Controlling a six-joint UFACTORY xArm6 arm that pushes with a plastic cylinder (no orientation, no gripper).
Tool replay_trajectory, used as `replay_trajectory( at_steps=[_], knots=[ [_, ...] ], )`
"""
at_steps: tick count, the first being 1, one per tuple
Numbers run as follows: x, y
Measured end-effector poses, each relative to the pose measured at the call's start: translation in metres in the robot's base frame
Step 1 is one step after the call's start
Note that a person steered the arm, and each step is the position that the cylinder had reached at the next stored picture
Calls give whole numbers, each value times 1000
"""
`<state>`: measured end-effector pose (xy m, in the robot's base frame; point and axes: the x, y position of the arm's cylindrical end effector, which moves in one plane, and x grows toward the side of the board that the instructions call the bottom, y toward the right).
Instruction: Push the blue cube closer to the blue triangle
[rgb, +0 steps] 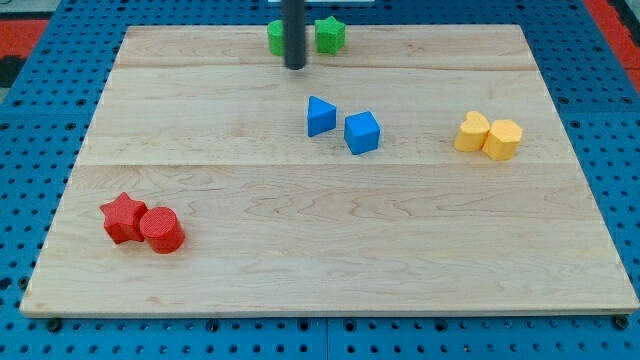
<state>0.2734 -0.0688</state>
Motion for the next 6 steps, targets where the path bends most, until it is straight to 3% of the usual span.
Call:
replay_trajectory(
  at_steps=[1,4,5,6],
  knots=[
    [0,-28],
    [0,-19],
    [11,28],
    [22,129]
  ],
)
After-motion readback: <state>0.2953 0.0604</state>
